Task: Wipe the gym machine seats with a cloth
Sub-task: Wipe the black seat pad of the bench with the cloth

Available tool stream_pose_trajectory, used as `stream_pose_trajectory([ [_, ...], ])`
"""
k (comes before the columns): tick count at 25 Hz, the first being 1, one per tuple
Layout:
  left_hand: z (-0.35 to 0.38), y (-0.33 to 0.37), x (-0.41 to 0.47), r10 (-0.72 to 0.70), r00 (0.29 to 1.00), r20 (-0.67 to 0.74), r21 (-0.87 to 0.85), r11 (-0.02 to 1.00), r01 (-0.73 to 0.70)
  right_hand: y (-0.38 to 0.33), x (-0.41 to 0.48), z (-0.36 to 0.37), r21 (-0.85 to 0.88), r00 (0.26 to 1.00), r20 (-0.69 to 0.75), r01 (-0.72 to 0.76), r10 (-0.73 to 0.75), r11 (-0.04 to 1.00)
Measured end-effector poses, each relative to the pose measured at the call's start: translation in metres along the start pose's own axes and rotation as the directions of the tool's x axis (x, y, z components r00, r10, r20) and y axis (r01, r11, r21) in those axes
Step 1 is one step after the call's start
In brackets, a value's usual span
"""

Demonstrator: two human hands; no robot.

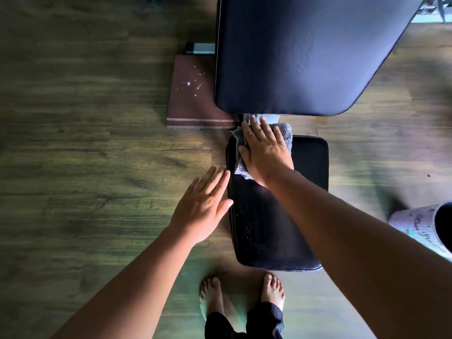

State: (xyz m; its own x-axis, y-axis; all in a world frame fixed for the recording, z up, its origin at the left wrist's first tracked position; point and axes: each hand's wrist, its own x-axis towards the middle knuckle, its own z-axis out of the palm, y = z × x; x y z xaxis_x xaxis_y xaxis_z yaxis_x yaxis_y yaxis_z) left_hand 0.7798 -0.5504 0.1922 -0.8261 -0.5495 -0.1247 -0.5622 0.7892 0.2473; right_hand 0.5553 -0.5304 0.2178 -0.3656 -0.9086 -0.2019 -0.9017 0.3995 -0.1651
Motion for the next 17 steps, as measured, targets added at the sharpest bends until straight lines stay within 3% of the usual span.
stream_pose_trajectory([
  [6,0.000,0.002,-0.003,0.017,1.000,0.005,-0.021,1.000,-0.017,-0.013,-0.100,0.015,-0.037,0.983,0.076,0.169,-0.165,0.985],
  [12,0.005,0.004,-0.012,0.019,0.999,0.034,-0.025,1.000,-0.018,-0.003,-0.002,0.002,-0.019,1.000,-0.007,-0.008,0.008,1.000],
  [17,0.011,0.008,-0.024,0.016,1.000,-0.001,-0.089,0.996,-0.016,-0.017,-0.091,0.015,-0.011,0.998,0.004,0.068,-0.068,0.998],
])
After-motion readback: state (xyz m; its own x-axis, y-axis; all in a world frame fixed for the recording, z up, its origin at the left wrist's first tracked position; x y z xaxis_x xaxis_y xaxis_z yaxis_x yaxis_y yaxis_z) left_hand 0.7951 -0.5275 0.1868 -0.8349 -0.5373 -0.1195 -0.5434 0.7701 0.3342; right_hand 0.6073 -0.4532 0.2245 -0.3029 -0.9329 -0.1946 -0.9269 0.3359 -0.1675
